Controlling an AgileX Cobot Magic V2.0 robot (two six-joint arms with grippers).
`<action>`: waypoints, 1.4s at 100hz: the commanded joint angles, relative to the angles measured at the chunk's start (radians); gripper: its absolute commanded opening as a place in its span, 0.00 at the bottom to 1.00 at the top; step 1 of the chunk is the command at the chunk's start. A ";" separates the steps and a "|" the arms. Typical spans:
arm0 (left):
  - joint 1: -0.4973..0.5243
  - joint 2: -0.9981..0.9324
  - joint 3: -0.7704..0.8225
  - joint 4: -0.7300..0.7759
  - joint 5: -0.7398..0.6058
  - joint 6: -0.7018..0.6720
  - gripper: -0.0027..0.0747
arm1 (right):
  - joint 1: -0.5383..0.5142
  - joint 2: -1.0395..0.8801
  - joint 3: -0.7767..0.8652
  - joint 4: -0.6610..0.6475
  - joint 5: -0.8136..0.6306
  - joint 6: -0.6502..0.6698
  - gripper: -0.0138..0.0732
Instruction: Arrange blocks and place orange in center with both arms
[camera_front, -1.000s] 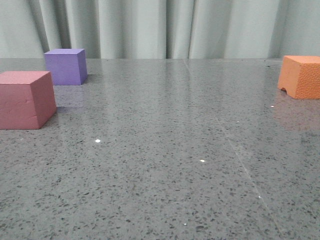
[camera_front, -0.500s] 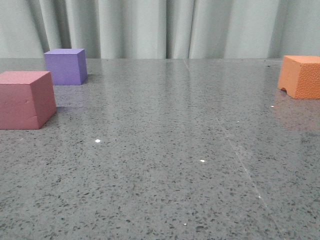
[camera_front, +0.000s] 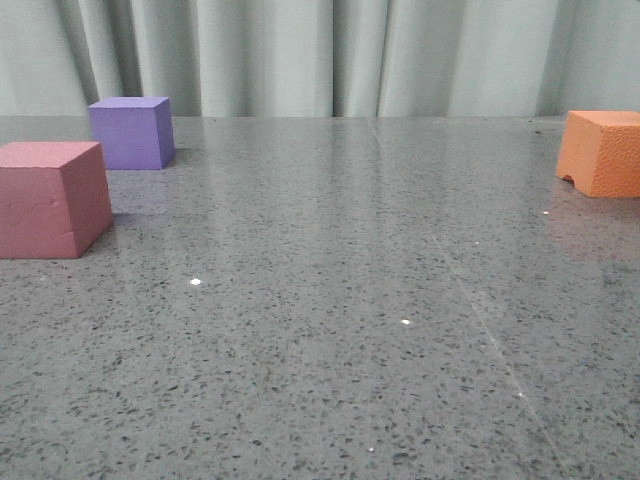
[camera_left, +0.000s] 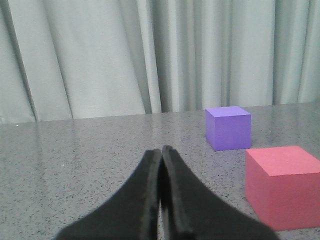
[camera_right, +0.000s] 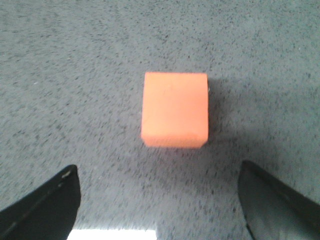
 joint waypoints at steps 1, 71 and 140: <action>0.001 -0.033 0.055 -0.007 -0.078 -0.003 0.01 | -0.008 0.058 -0.107 -0.044 -0.004 -0.009 0.89; 0.001 -0.033 0.055 -0.007 -0.078 -0.003 0.01 | -0.034 0.245 -0.174 -0.041 -0.072 -0.060 0.89; 0.001 -0.033 0.055 -0.007 -0.078 -0.003 0.01 | -0.034 0.377 -0.173 -0.015 -0.073 -0.070 0.87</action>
